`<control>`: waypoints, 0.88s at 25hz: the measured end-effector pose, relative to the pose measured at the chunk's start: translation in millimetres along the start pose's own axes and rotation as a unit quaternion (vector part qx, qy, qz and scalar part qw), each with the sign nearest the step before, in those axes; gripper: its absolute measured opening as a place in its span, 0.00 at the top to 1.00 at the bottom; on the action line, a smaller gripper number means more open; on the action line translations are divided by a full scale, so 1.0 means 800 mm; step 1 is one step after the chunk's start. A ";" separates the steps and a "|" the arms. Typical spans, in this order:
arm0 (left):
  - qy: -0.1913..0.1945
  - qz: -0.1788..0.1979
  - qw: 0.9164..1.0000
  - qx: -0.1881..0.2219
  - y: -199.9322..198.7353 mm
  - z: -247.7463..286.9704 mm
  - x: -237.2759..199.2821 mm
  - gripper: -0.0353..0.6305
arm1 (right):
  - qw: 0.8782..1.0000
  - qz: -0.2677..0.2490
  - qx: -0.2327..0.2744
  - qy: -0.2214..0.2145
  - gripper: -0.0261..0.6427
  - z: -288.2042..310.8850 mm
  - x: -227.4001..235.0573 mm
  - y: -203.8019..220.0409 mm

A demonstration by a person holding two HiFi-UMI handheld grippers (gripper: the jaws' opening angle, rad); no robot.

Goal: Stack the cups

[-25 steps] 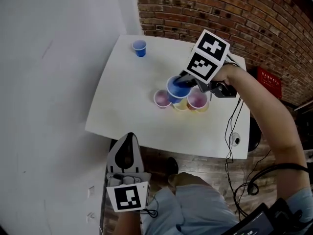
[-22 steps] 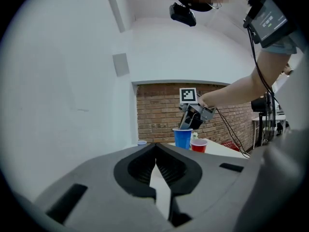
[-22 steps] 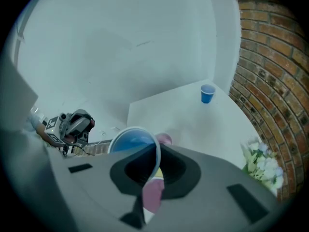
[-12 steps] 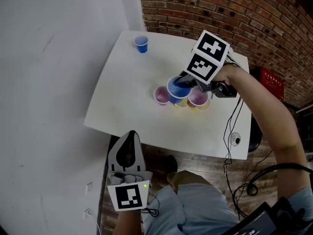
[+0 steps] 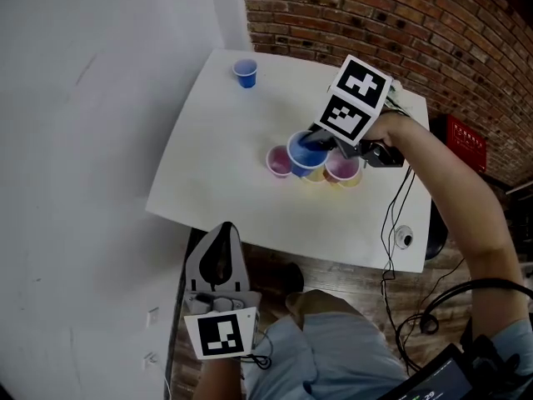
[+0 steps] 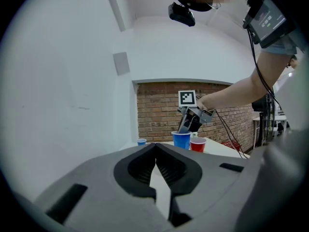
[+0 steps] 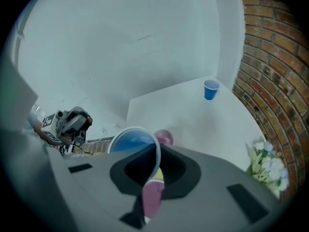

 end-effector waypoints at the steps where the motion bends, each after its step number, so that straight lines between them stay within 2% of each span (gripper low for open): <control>1: -0.001 0.005 1.000 0.004 0.000 0.000 -0.002 0.93 | 1.000 0.001 0.000 0.000 0.93 0.001 0.000 0.000; 22: -0.003 -0.004 1.000 -0.007 0.003 -0.003 -0.008 0.93 | 1.000 0.009 -0.005 0.001 0.93 0.017 0.004 0.003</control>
Point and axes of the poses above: the fingertips, and each gripper's own axes: z forward along the fingers, x to its right, y out of its underside, the point moved 6 cm from there along -z, backward along the fingers, and after that the axes turned 8 degrees about y, right-handed, at the moved point
